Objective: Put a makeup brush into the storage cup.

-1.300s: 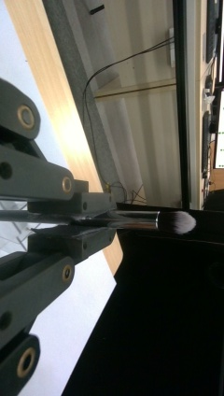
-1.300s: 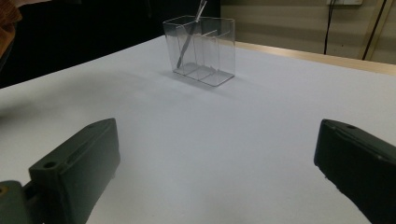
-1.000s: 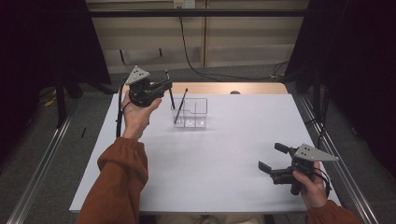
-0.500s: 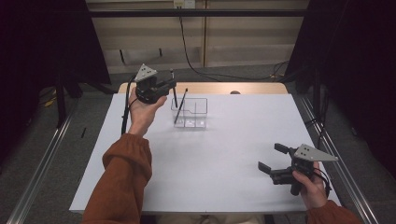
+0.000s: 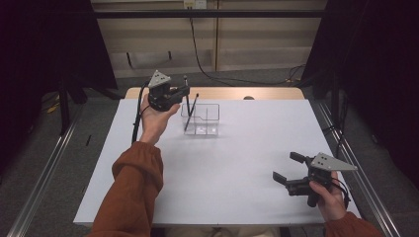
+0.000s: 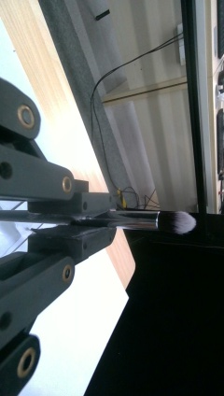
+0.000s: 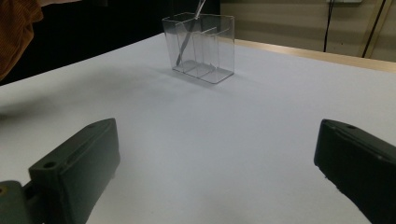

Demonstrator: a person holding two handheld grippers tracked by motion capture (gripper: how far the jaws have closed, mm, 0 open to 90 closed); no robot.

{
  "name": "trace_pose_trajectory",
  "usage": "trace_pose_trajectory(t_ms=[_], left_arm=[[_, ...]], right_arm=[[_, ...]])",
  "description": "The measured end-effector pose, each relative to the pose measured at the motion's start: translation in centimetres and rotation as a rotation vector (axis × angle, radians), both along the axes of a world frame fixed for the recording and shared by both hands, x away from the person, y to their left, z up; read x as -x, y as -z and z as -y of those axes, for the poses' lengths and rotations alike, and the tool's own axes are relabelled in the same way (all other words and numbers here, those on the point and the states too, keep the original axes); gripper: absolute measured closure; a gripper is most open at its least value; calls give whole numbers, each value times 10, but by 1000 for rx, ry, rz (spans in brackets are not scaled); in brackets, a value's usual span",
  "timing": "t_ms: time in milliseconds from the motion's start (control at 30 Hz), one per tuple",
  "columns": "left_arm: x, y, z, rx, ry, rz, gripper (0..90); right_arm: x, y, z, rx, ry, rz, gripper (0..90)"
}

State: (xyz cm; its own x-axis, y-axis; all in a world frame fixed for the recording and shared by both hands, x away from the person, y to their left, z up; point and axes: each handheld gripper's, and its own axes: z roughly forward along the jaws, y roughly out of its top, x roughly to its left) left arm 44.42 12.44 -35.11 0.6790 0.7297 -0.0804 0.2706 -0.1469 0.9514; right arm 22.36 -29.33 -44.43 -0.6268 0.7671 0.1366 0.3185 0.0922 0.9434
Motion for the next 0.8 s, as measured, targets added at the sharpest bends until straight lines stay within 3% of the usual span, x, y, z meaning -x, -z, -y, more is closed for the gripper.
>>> trace_pose_trajectory(t_ms=[167, 567, 733, 800], left_arm=[[0, 5, 2, -21, 12, -8, 838], [-1, 16, 7, -27, 20, -30, 837], [0, 20, 10, -63, 28, -30, 837], [0, 22, 10, -51, 29, -31, 837]], right_arm=[[0, 0, 1, 0, 0, 1, 0], [0, 0, 0, 0, 3, 0, 0], [0, 0, 0, -1, 3, 1, 0], [0, 0, 0, -2, 4, 2, 0]])
